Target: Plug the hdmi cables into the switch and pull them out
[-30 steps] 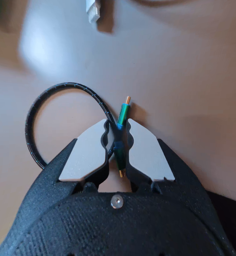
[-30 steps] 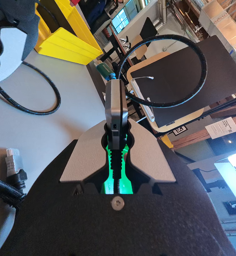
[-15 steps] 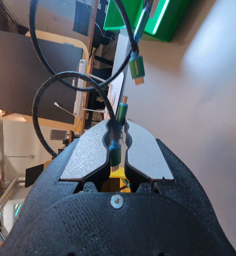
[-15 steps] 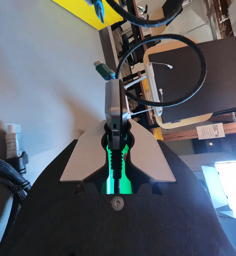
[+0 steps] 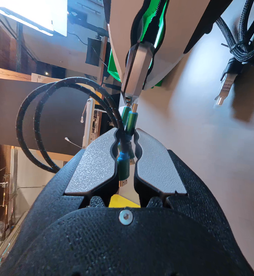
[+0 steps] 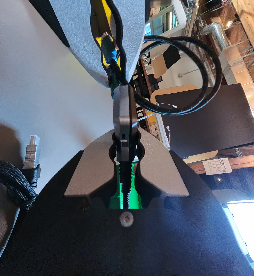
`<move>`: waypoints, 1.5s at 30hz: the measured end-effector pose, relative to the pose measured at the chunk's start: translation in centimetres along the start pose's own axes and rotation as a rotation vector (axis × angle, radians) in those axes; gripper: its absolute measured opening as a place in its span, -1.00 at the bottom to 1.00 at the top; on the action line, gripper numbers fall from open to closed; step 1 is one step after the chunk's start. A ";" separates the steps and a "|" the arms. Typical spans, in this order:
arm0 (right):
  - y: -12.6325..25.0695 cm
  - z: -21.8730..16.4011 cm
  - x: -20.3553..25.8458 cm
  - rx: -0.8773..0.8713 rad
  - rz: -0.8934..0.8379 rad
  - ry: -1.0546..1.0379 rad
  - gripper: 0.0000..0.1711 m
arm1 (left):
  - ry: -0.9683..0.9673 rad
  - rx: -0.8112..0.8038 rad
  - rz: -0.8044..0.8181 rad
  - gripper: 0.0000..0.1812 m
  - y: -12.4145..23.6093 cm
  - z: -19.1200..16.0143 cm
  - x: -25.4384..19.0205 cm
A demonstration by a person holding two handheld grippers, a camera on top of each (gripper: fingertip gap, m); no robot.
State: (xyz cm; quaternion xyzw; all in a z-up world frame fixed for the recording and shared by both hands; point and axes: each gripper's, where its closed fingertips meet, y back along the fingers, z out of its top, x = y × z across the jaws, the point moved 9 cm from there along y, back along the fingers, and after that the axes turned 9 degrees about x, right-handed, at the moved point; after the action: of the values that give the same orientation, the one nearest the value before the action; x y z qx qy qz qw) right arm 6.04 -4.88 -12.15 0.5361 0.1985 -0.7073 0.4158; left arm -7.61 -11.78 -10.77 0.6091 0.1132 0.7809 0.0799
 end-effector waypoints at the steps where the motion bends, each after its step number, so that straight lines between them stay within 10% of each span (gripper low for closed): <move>1: 0.1 0.0 0.0 -0.003 -0.005 -0.004 -0.75 | -0.001 -0.002 0.010 -0.79 0.2 0.1 0.0; 39: -2.2 1.8 1.7 0.278 0.099 -0.004 -0.74 | 0.028 0.174 -0.148 -0.80 0.3 0.0 0.0; 45: -1.7 1.0 2.2 0.092 0.162 0.025 -0.72 | 0.074 0.169 -0.248 -0.80 -0.2 -0.7 -0.6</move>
State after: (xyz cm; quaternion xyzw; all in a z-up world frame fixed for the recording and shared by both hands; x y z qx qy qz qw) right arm 3.89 -5.49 -14.08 0.5779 0.1271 -0.6729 0.4440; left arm -8.15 -11.85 -11.57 0.5657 0.2558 0.7747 0.1198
